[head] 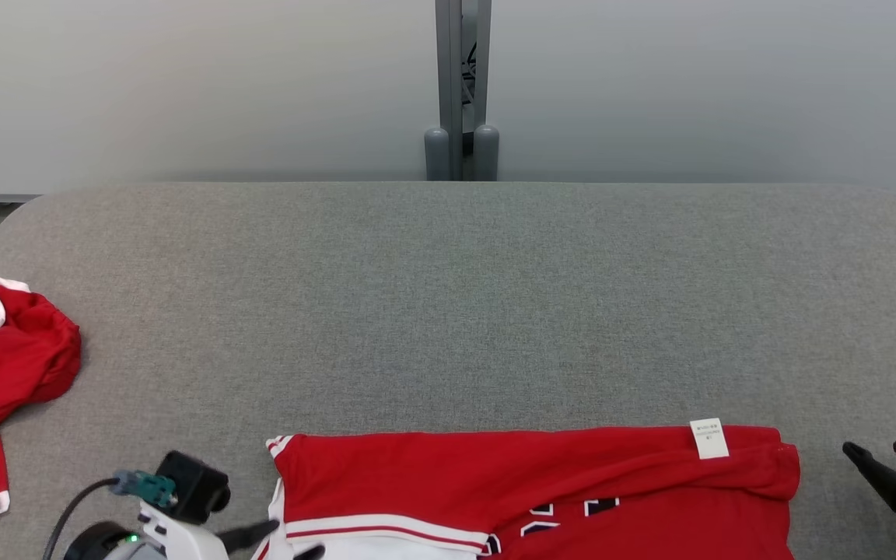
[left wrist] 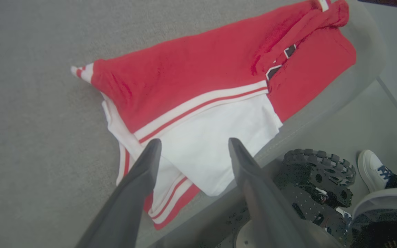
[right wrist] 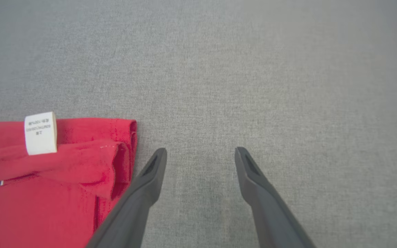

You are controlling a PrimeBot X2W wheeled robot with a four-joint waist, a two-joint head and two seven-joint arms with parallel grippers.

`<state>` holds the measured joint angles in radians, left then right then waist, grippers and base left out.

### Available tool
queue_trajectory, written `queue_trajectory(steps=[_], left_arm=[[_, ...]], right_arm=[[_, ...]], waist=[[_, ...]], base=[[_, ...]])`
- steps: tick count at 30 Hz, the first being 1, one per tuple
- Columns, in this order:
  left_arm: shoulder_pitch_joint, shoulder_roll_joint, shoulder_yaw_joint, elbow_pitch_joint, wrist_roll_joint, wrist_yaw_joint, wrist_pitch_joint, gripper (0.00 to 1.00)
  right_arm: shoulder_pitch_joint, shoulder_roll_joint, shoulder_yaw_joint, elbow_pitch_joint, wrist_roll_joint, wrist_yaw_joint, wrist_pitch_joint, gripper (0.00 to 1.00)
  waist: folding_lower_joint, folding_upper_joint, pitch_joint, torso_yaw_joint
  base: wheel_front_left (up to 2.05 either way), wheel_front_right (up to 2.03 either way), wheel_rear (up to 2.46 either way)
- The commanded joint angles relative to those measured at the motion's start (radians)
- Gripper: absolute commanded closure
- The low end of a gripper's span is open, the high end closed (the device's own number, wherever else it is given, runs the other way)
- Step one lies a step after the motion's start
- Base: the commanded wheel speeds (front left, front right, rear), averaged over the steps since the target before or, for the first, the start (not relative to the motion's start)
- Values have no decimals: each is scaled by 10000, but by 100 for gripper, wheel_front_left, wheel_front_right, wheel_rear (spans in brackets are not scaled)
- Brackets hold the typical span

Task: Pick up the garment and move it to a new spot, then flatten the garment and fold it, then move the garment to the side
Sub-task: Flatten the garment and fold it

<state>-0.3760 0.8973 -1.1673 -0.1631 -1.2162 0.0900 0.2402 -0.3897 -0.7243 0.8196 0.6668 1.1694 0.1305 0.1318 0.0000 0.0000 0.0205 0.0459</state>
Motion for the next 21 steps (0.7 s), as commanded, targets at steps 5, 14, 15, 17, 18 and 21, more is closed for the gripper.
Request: queue_trajectory(steps=[5,14,15,17,18,21], left_arm=[[-271,-633,894,525,585,551,-1921,0],[-160,-2146,2325,2119,1588,1307,-4917,0],[-66,-2389,2652,2209,1671,1303,-5007,0],[371,-3289,4264,2140,2545,1168,-5035,0],[653,-3611,4821,2103,3004,1094,-5038,0],[1377,-4443,6136,2043,4547,717,-5043,0]], right_arm=[[-177,240,-614,46,-621,3,-1779,0],[-217,1542,-2471,-605,-2231,3,-3996,0],[-108,1752,-3018,-900,-2592,3,-3997,0],[671,2551,-4442,-1858,-3787,4,-3974,0],[873,2810,-4861,-2223,-4194,3,-3975,0],[1553,3603,-5841,-3049,-5201,4,-3979,0]], waist=[[0,0,-27,-49],[0,0,-12,-367],[0,0,5,-412],[0,0,57,-488],[0,0,67,-505],[0,0,91,-561]], base=[[0,0,0],[0,0,0],[0,0,0],[0,0,0],[0,0,0],[0,0,0]])
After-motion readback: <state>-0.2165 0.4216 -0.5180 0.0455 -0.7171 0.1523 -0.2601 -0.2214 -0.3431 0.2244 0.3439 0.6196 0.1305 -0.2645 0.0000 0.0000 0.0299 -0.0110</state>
